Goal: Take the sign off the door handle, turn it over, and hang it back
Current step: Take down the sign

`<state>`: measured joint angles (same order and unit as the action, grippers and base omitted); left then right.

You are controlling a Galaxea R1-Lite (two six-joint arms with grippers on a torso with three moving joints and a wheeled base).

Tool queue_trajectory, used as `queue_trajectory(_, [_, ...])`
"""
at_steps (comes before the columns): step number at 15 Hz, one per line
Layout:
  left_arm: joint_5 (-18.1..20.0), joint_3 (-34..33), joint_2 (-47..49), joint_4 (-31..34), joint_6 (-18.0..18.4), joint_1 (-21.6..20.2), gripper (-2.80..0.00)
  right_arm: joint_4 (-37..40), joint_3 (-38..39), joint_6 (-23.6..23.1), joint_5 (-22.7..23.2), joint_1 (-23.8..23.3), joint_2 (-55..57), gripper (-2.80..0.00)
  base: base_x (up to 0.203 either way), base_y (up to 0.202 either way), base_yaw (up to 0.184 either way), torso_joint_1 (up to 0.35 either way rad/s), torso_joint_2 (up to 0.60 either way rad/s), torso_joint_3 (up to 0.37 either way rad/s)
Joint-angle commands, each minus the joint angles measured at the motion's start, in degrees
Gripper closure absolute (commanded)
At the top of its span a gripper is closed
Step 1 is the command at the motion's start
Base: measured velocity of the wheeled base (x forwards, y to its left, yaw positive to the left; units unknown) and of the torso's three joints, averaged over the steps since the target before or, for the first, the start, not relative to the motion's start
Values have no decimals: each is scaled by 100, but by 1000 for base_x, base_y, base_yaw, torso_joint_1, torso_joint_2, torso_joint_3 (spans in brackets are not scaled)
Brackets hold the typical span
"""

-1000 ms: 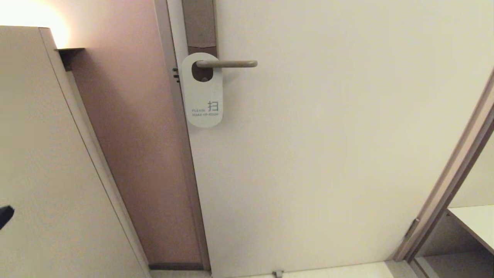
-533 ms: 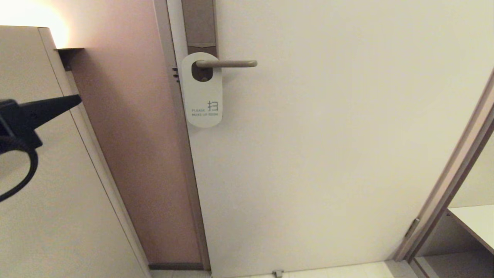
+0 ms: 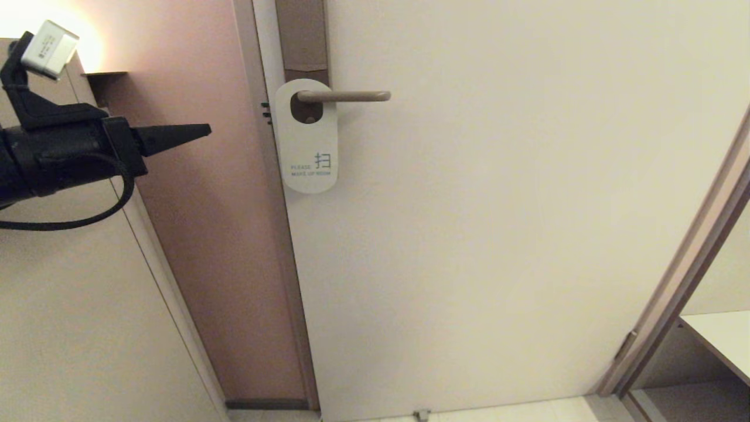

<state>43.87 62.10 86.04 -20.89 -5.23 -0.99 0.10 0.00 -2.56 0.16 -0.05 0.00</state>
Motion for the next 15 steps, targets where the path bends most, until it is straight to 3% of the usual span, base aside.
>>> queue_trajectory(1, [305, 41, 662, -441, 1, -5, 0, -1, 0, -8, 2, -3, 0, 0, 0, 0, 0, 0, 0, 0])
queue_trajectory(4, [495, 63, 1309, -1199, 4, 45, 0, -1, 0, 1, 2, -3, 0, 0, 0, 0, 0, 0, 0, 0])
queue_trajectory(15, [596, 65, 1969, -1682, -6, 90, 0, -1, 0, 1, 2, -4, 0, 0, 0, 0, 0, 0, 0, 0])
